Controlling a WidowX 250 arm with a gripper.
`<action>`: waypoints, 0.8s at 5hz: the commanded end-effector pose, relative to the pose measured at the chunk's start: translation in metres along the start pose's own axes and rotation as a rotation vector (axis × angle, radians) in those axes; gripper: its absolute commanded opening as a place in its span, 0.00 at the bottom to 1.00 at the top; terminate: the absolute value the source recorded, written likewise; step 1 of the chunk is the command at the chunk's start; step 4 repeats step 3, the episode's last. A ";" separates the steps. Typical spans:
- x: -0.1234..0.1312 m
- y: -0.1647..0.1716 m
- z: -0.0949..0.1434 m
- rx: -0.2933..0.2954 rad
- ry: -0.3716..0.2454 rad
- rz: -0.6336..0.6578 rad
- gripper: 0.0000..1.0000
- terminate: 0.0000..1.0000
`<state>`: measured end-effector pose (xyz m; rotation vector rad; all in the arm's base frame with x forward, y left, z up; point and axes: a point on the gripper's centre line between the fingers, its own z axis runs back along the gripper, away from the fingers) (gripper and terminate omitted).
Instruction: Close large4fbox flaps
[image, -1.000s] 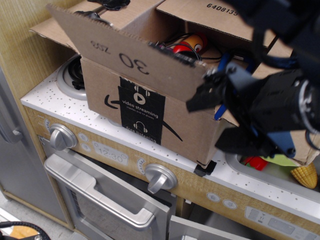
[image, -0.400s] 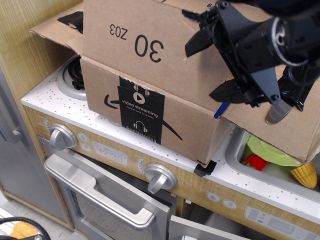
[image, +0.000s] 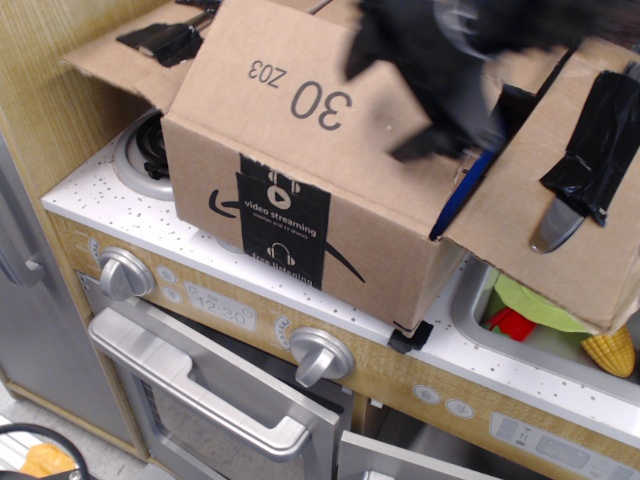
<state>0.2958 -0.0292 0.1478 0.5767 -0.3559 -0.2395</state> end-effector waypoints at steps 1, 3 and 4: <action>0.012 -0.002 -0.026 -0.155 -0.059 0.062 1.00 0.00; 0.020 -0.016 -0.050 -0.275 -0.044 0.057 1.00 1.00; 0.020 -0.016 -0.050 -0.275 -0.044 0.057 1.00 1.00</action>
